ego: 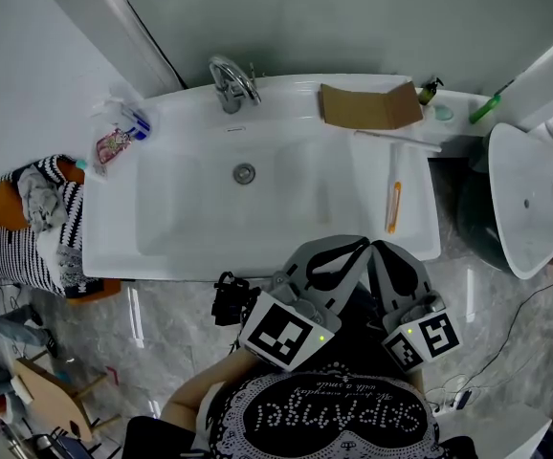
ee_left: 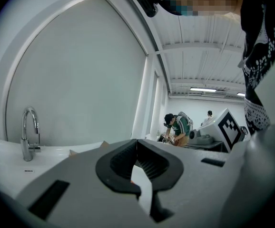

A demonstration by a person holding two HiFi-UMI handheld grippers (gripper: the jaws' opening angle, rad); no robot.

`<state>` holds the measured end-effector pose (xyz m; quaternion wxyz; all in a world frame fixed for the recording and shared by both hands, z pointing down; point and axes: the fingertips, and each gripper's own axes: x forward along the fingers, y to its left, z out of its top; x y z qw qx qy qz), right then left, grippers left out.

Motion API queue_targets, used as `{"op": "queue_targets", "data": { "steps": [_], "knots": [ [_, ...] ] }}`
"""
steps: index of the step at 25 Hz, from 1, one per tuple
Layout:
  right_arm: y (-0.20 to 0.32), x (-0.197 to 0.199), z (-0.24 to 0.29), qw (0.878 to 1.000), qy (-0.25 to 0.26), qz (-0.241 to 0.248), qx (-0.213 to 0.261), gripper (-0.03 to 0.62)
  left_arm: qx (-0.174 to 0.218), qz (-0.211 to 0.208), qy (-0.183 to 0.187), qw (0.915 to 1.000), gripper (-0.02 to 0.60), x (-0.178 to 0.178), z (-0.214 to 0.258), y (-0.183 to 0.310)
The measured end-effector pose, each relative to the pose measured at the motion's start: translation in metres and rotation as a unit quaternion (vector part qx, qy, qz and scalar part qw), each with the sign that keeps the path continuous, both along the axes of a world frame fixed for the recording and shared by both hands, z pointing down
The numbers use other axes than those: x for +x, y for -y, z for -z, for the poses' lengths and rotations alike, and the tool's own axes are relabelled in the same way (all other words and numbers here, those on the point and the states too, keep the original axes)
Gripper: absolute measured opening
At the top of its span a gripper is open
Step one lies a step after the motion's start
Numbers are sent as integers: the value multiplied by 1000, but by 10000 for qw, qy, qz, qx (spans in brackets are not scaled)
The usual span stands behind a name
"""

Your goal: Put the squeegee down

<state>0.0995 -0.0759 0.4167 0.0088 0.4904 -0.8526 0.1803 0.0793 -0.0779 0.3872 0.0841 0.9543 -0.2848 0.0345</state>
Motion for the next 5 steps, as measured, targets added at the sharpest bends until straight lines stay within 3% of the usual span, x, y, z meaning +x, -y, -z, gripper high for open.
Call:
{"op": "queue_targets", "data": {
  "steps": [5],
  "knots": [
    [-1, 2, 0, 10000, 22, -27, -12, 21, 9, -14, -2, 10000, 6, 1, 1, -1]
  ]
}}
